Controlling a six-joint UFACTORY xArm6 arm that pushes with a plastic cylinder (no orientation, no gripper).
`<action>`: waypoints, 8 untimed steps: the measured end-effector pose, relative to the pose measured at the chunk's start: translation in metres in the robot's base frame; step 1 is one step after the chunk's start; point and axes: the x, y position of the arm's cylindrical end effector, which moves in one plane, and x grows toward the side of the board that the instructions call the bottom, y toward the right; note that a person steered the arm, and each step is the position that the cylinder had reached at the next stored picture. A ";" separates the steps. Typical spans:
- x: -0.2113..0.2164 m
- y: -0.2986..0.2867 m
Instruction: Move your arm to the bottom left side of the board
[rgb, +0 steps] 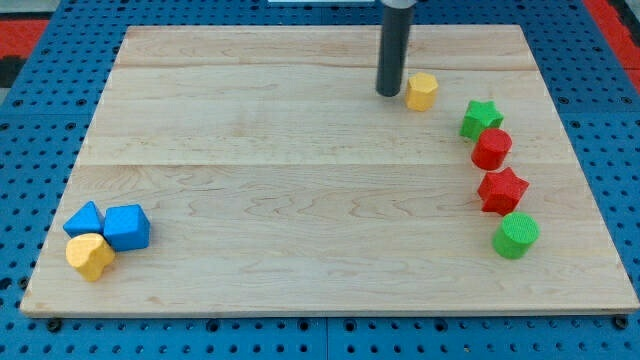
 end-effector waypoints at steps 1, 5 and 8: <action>0.000 0.046; -0.021 -0.151; 0.128 -0.403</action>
